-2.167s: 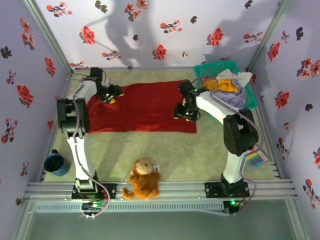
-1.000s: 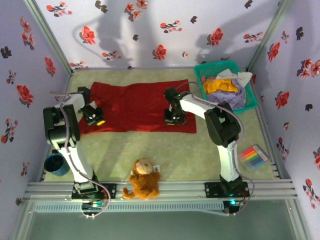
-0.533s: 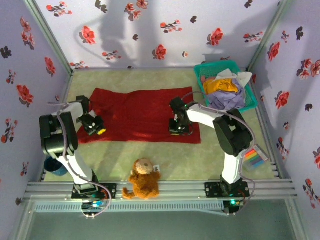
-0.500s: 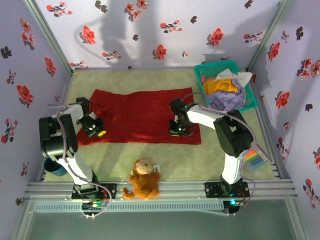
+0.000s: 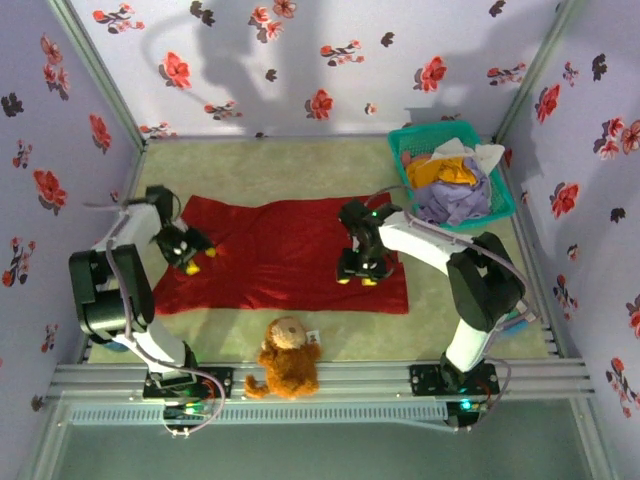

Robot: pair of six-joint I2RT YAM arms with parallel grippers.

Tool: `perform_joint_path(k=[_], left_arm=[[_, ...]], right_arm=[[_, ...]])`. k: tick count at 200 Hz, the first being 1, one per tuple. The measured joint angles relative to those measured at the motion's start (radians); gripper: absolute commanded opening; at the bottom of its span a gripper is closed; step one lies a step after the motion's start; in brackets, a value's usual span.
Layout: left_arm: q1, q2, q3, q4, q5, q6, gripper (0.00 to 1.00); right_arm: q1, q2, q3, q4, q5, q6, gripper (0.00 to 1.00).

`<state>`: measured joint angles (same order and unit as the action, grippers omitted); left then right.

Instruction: Fold and stack the t-shirts

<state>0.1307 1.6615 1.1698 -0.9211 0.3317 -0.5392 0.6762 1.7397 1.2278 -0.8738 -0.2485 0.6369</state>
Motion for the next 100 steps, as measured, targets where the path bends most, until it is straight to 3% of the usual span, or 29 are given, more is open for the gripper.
perform_joint_path(k=[36, 100], left_arm=[[0.058, 0.159, 0.307, -0.017, 0.04, 0.023, 0.48], [0.099, 0.4, 0.452, 0.0, 0.062, 0.029, 0.46]], right_arm=[[0.0, 0.061, 0.204, -0.027, -0.001, -0.017, 0.55], [-0.026, 0.273, 0.528, -0.074, -0.018, -0.062, 0.55]])
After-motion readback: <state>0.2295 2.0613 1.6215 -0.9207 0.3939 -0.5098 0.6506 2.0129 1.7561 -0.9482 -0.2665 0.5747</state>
